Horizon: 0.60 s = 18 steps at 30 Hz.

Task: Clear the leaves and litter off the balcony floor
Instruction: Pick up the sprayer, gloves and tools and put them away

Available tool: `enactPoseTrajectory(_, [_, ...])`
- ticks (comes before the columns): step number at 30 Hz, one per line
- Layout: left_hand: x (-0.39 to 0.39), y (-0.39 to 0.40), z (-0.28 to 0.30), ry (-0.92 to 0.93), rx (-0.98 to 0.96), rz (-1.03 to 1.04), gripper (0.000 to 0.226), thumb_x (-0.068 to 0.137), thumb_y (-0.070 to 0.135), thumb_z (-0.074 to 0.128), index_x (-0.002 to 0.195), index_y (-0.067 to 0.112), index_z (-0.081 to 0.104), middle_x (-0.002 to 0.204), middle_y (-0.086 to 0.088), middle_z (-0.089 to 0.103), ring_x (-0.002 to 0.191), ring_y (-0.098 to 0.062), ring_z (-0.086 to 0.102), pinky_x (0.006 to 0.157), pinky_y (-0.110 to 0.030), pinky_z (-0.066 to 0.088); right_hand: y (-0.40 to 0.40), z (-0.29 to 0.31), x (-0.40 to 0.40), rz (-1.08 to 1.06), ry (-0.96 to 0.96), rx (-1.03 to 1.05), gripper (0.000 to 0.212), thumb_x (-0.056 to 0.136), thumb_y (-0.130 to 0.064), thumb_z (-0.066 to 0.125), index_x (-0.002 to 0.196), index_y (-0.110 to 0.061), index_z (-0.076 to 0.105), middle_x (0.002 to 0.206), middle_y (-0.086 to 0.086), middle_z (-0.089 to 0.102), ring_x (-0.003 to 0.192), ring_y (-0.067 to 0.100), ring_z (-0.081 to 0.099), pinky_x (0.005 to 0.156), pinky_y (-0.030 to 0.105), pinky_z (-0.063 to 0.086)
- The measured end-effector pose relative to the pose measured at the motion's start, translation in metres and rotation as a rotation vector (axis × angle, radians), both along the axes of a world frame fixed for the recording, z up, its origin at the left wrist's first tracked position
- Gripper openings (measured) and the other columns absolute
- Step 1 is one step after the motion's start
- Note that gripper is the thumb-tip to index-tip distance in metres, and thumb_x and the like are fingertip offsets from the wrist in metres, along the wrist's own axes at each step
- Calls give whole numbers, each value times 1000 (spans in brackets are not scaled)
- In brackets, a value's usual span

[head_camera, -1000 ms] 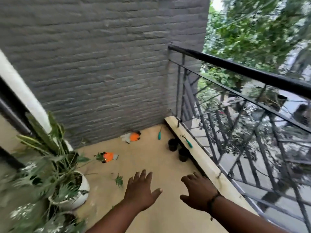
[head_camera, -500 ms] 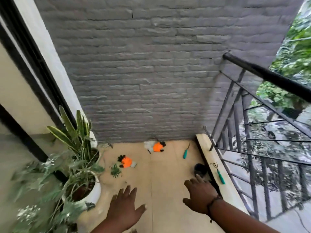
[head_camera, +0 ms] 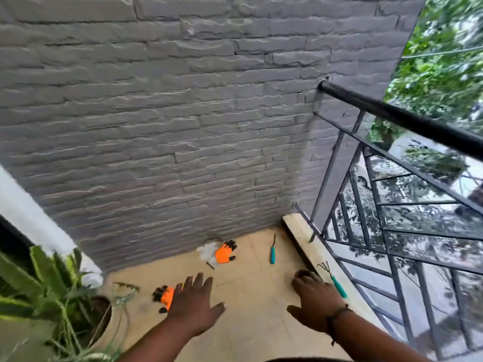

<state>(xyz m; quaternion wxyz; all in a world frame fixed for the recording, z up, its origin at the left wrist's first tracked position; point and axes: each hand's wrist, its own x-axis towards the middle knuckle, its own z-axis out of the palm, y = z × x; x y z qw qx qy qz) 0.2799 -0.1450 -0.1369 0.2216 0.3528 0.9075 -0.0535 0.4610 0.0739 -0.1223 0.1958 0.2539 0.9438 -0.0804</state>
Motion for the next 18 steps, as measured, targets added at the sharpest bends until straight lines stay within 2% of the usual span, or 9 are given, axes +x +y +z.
enactPoseTrajectory(3, [-26, 37, -6, -32, -24, -40, 84, 92, 72, 34, 158, 25, 11, 166, -4, 2, 152, -28, 5, 121, -45, 7, 27, -8, -10, -69, -12, -48, 60, 89, -60, 52, 139, -27, 43, 139, -2, 48, 133, 22, 36, 107, 36, 37])
enactPoseTrajectory(7, [-47, 86, -16, -77, -74, -70, 83, 93, 72, 33, 158, 26, 9, 166, -3, -1, 152, -27, 3, 122, -45, 6, 75, -25, -25, -107, -48, -64, 64, 89, -58, 53, 143, -28, 39, 145, 1, 44, 138, 25, 32, 109, 39, 35])
enactPoseTrajectory(12, [-71, 160, -29, -99, -149, -125, 85, 92, 73, 31, 158, 26, 7, 166, -4, -2, 152, -27, 3, 122, -44, 7, 148, -56, -54, -82, -97, -105, 61, 90, -55, 54, 140, -24, 41, 145, 6, 44, 138, 30, 32, 107, 44, 35])
enactPoseTrajectory(18, [-87, 247, -39, -133, -228, -186, 84, 92, 72, 32, 158, 25, 9, 166, -4, 0, 152, -26, 7, 122, -43, 10, 225, -81, -65, -92, -140, -171, 64, 90, -52, 58, 145, -25, 38, 148, 6, 42, 138, 29, 33, 106, 42, 37])
